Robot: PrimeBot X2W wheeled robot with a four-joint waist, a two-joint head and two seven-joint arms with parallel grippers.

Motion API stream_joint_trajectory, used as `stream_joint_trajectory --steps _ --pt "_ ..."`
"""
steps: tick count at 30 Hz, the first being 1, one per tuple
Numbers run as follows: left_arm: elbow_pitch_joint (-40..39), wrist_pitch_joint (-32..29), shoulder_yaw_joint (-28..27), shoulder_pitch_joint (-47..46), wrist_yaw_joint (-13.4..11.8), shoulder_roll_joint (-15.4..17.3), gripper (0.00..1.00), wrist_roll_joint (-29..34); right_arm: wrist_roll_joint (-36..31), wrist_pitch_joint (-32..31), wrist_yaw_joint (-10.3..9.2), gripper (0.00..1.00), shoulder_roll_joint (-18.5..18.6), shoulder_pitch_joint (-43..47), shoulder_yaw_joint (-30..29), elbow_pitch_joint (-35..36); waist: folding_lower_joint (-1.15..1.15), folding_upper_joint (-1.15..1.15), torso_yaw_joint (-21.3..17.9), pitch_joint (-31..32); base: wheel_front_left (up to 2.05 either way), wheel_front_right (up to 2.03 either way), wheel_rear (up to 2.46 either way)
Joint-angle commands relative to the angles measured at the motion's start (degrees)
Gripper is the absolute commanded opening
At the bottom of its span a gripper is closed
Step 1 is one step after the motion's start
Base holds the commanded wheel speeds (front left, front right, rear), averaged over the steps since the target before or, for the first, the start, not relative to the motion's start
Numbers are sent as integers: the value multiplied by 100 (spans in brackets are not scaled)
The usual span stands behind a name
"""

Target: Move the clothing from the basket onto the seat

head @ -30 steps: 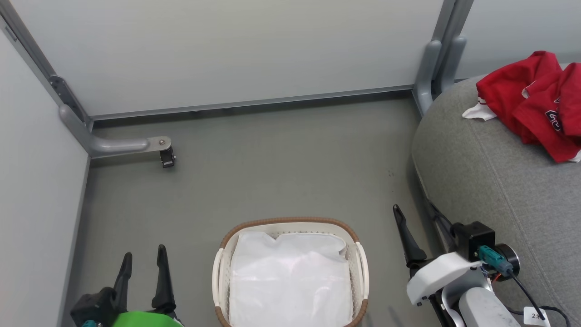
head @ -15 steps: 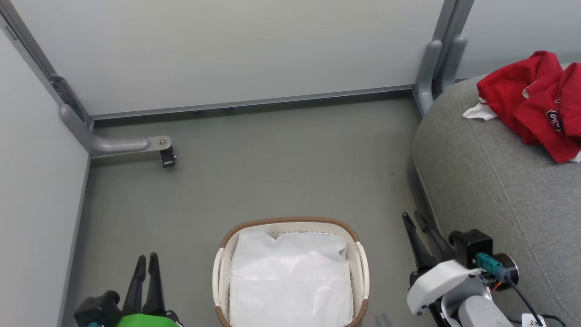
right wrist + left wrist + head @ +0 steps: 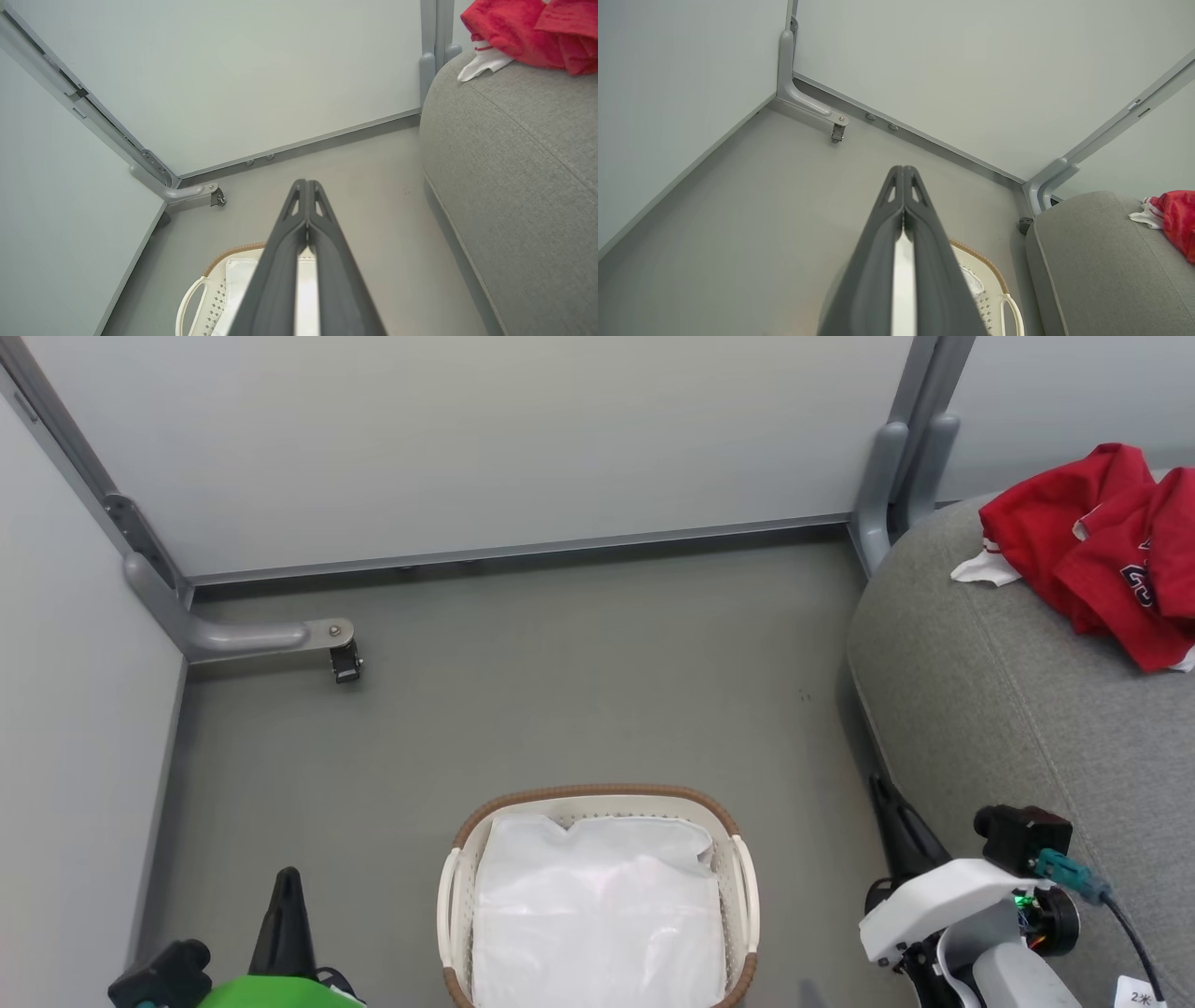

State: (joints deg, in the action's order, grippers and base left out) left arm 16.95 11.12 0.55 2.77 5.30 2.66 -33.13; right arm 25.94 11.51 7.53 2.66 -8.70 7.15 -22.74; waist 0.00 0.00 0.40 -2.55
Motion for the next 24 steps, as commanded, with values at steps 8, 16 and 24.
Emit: stream_joint_trajectory --steps 8,16,24 --pt "-128 -218 -109 -264 46 16 0 -814 924 -215 -1 0 53 -1 -179 208 0 0 -3 18 0 0 0" --pt "-152 -400 -181 -351 69 18 0 -1409 1610 -386 -2 0 67 33 -298 290 0 0 -6 35 0 0 0" --pt "-171 -566 -245 -423 86 19 0 -1962 2235 -548 -2 0 76 51 -414 368 0 0 -9 52 0 0 0"
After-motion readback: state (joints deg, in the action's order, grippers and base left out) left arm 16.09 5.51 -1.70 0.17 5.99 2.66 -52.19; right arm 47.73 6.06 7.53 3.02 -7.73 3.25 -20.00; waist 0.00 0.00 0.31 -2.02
